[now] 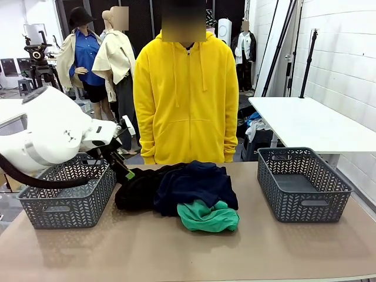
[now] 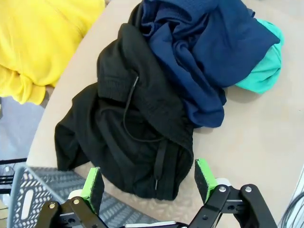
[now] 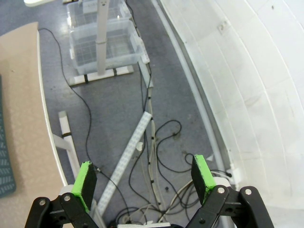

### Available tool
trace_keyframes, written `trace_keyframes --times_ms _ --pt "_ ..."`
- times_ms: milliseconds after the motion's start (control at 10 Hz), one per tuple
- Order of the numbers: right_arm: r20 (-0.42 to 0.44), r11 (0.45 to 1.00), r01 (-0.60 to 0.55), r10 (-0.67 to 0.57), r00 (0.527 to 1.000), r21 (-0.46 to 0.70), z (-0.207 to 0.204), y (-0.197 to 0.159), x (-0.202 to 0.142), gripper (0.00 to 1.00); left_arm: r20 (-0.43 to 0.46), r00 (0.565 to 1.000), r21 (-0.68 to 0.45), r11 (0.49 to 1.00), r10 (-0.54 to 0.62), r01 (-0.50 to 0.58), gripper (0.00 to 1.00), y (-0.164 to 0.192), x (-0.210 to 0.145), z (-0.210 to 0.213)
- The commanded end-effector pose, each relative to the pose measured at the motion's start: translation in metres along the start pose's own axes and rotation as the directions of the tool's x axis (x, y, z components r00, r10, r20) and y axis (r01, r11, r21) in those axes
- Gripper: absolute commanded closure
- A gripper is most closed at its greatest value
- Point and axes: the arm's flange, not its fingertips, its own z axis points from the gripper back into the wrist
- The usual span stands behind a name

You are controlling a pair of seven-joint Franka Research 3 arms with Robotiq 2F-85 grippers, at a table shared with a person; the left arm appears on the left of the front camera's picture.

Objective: Sort the tops and bottoms.
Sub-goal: Lift clothes from the center of the table with your left hand.

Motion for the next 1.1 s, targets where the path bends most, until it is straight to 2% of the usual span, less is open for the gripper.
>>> trace_keyframes --times_ms 0,300,600,900,1000 --pt "-0.005 1.0 -0.01 0.01 1.0 0.001 0.0 -0.001 0.0 0.0 -0.011 0.999 -0.07 0.997 -0.038 0.037 0.0 0.023 0.016 -0.041" --pt "-0.005 1.0 -0.01 0.01 1.0 0.001 0.0 -0.001 0.0 0.0 -0.075 0.996 -0.139 0.989 -0.056 0.046 0.0 0.022 0.017 -0.083" --pt "-0.005 1.0 -0.01 0.01 1.0 0.001 0.0 -0.001 0.0 0.0 -0.099 0.994 -0.211 0.977 -0.052 0.03 0.0 0.027 0.015 -0.111" --pt "-0.005 1.0 -0.01 0.01 1.0 0.001 0.0 -0.001 0.0 0.0 -0.121 0.992 -0.223 0.975 -0.039 0.012 0.0 0.028 0.009 -0.124" --pt "-0.005 1.0 -0.01 0.01 1.0 0.001 0.0 -0.001 0.0 0.0 -0.126 0.991 -0.232 0.973 -0.042 0.011 0.08 0.027 0.008 -0.127"
